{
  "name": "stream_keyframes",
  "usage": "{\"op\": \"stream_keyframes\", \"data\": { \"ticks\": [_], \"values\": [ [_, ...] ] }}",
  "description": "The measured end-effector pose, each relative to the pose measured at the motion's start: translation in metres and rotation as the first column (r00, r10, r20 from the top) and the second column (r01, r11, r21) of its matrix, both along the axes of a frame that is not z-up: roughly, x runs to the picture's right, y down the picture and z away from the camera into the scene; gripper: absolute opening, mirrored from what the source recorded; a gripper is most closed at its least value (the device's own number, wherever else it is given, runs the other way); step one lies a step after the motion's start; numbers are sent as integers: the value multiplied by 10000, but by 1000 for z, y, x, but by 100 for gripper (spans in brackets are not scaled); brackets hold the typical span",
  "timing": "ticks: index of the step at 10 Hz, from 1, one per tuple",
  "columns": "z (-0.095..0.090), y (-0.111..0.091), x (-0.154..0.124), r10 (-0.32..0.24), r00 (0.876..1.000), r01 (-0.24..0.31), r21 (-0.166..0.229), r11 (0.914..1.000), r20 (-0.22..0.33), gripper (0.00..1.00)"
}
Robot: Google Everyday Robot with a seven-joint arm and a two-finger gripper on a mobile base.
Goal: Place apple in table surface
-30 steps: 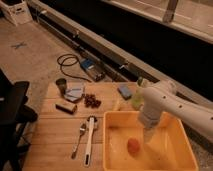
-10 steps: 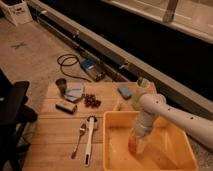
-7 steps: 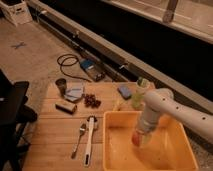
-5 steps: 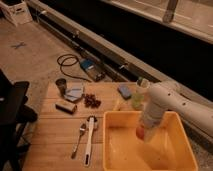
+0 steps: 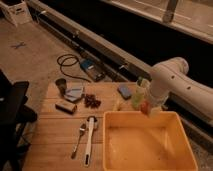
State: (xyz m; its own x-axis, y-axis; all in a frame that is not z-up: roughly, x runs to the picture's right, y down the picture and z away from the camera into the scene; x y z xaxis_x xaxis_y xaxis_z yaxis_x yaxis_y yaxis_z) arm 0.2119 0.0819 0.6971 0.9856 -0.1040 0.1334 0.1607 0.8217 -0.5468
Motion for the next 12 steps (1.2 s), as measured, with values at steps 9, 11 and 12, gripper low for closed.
{"op": "stream_keyframes", "data": {
  "ticks": [9, 11, 12],
  "values": [
    [42, -35, -104, -1298, 9709, 1191, 641, 9908, 2013, 0],
    [42, -35, -102, -1272, 9716, 1168, 633, 9911, 1993, 0],
    [43, -35, -104, -1287, 9711, 1183, 631, 9910, 2012, 0]
  ]
}}
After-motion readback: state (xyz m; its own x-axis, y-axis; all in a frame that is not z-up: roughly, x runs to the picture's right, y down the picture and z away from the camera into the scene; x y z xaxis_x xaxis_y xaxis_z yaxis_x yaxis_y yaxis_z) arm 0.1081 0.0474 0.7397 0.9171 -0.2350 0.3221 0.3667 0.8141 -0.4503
